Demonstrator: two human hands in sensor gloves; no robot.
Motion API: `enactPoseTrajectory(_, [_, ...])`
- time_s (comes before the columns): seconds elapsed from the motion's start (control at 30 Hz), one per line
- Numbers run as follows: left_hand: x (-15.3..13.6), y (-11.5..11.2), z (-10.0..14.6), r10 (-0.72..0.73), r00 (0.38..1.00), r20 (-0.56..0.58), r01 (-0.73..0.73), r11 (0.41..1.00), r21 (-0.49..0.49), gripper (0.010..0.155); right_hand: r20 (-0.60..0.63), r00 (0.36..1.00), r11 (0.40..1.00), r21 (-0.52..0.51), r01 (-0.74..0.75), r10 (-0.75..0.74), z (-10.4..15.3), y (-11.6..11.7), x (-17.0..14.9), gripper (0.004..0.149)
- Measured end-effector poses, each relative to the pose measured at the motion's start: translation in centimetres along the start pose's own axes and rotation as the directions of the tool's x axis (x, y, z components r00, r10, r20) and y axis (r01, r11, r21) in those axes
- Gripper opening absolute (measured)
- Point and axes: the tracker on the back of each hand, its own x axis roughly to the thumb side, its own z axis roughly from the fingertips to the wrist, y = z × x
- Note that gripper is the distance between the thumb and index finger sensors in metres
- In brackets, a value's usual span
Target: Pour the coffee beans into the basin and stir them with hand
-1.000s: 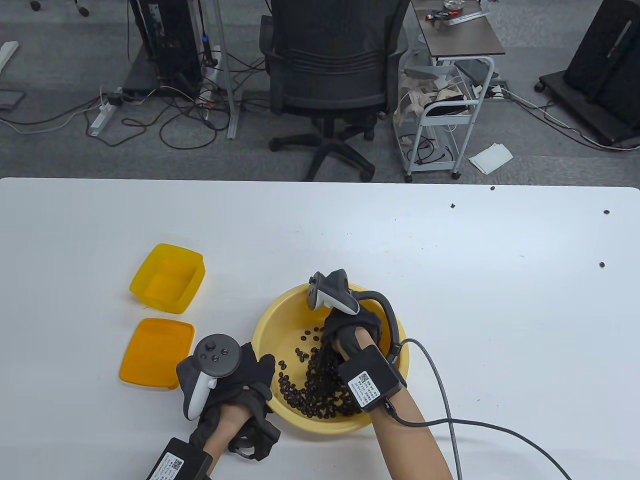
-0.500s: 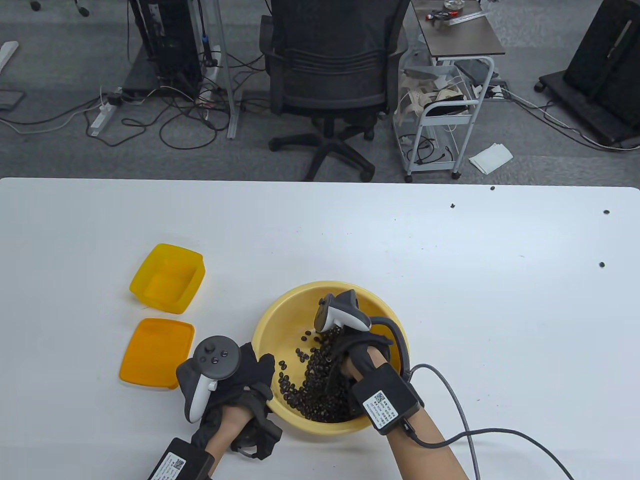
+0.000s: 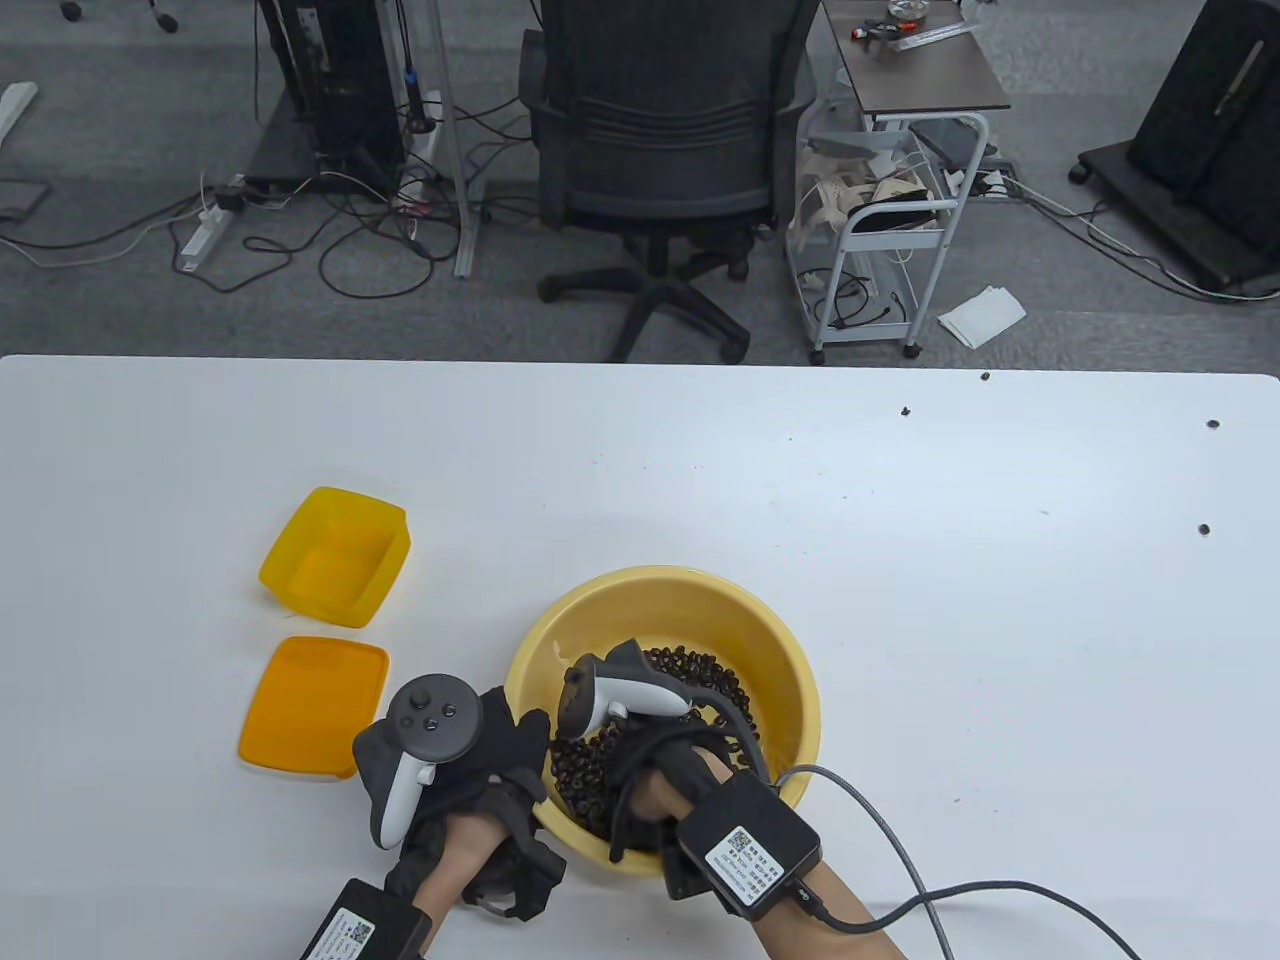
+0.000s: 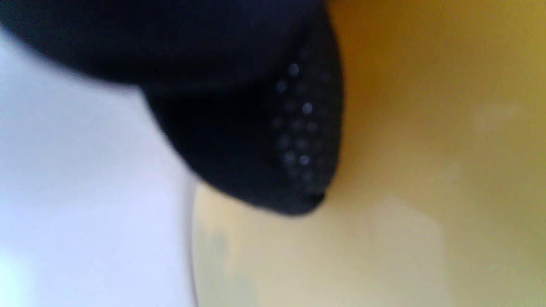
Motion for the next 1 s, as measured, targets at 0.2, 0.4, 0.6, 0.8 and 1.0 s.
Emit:
enactPoseTrajectory(0.2, [0.0,0.0,0.0,0.004,1.0,0.005,-0.004,1.0,-0.009,0.064,0.038,0.992,0.992,0.005,0.122,-0.122,-1.2,-1.5,1.3,0.046])
enactPoseTrajectory(0.4, [0.0,0.0,0.0,0.005,1.0,0.011,-0.004,1.0,-0.019,0.064,0.058,0.981,0.981,-0.053,0.188,-0.185,-2.5,-3.8,1.9,0.046])
enactPoseTrajectory(0.6, [0.0,0.0,0.0,0.007,1.0,0.014,-0.007,1.0,-0.028,0.064,0.021,0.984,0.965,-0.191,0.18,-0.179,-3.1,-5.8,1.8,0.047])
enactPoseTrajectory(0.8, [0.0,0.0,0.0,0.003,1.0,0.018,-0.002,0.999,-0.032,0.065,-0.137,0.989,0.903,-0.429,-0.006,-0.059,-3.3,-7.5,0.7,0.044])
enactPoseTrajectory(1.0, [0.1,0.1,-0.1,0.002,1.0,0.017,-0.001,0.999,-0.04,0.065,-0.348,0.938,0.845,-0.499,-0.193,0.01,-3.6,-7.8,-0.8,0.044])
